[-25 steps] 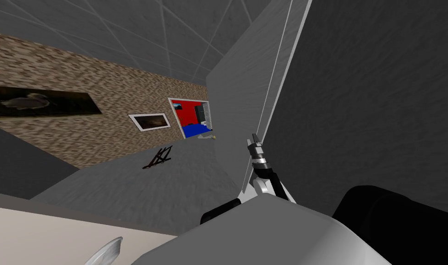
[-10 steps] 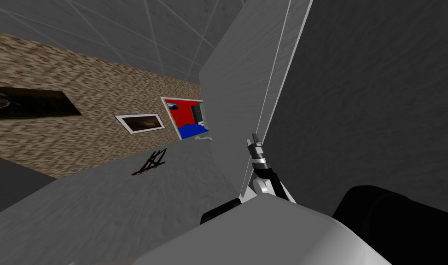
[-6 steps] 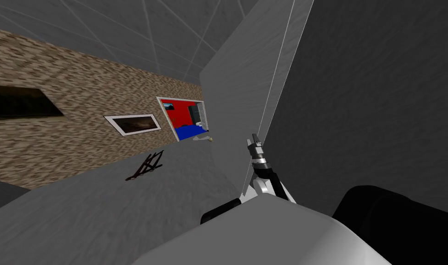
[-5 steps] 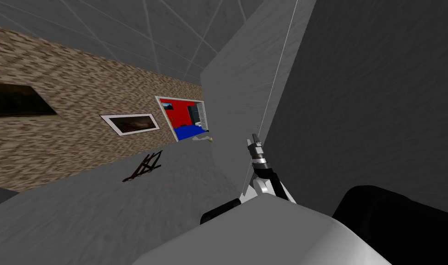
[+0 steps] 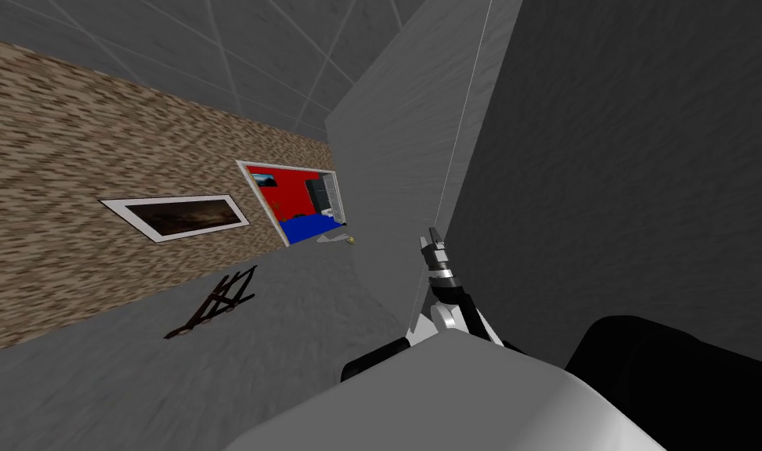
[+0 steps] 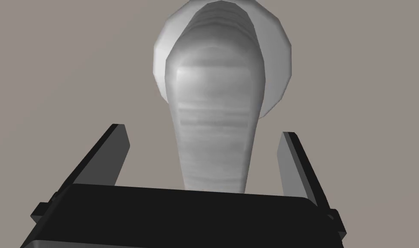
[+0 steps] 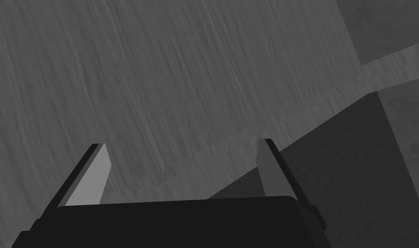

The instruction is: Push the door open

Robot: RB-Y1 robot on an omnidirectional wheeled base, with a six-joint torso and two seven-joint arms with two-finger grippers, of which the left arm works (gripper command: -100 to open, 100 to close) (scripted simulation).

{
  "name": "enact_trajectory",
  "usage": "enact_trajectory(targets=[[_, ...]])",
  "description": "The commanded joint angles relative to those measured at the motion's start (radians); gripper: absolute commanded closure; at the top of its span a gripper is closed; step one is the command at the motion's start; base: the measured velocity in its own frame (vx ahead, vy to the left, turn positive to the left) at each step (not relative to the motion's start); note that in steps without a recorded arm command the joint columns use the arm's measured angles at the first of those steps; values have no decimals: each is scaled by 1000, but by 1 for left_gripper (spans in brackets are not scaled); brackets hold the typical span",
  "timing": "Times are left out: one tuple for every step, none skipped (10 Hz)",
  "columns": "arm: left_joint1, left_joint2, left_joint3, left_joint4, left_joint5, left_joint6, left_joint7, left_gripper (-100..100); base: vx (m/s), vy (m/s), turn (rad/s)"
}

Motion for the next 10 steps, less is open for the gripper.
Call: enact_trajectory(targets=[[-4,-28,5,-19,10,27,-3,-100,49,-28,-65],[-5,-10,4,1,8,11,-3,-100,21,-14,-3],[-5,-10,4,1,8,11,-3,100,0,0,0],[-5,-10,4,1,8,11,-3,100,-9,-2,2],[-5,-10,4,1,8,11,-3,100,-6,7,-12],[-5,-10,4,1,8,11,-3,100,0,0,0],[-5,-10,4,1,8,11,-3,100,0,0,0],[-5,-10,4,1,8,11,-3,100,0,0,0],[-9,-4,8,3,15,22,-7,100,26,122,63],[-11,2,12,3,22,28,-10,100,38,161,34]])
